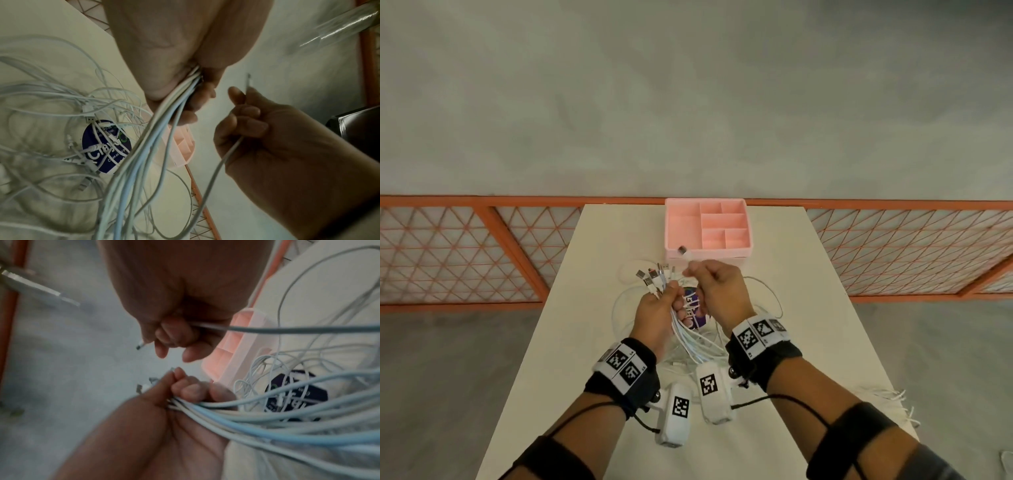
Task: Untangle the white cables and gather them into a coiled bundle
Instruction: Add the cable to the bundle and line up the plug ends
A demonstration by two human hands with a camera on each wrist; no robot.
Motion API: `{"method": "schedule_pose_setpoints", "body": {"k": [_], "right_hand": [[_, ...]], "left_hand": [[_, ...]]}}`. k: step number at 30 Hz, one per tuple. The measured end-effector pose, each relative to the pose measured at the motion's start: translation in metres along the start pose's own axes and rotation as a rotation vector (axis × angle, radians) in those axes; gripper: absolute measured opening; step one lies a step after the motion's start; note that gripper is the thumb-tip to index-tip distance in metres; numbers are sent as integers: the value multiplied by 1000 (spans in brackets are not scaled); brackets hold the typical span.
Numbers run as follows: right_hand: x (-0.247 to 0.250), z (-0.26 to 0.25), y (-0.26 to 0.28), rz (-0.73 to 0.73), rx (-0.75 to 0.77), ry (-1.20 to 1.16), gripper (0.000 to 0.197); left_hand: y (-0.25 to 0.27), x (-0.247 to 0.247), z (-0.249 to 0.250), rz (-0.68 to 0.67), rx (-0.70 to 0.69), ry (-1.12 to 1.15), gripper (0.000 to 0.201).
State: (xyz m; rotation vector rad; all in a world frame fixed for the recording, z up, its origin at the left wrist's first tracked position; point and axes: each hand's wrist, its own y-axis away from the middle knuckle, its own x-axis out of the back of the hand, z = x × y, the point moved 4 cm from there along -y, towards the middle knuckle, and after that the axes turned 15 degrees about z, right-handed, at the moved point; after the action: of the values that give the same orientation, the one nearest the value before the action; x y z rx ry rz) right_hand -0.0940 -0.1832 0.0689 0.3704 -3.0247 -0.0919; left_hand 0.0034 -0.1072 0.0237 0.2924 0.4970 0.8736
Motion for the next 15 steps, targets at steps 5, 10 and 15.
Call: {"method": "schedule_pose_setpoints", "body": {"k": [5, 10, 15], "right_hand": [[-10, 13, 10, -59, -64, 99, 30], [-14, 6, 16, -84, 274, 467, 27], [-8, 12, 20, -62, 368, 503, 7]], "left_hand": [[6, -12, -3, -50, -19, -54, 44], [0, -10, -8, -25, -58, -125, 52], [-4, -8, -5, 5, -36, -102, 40]]}}
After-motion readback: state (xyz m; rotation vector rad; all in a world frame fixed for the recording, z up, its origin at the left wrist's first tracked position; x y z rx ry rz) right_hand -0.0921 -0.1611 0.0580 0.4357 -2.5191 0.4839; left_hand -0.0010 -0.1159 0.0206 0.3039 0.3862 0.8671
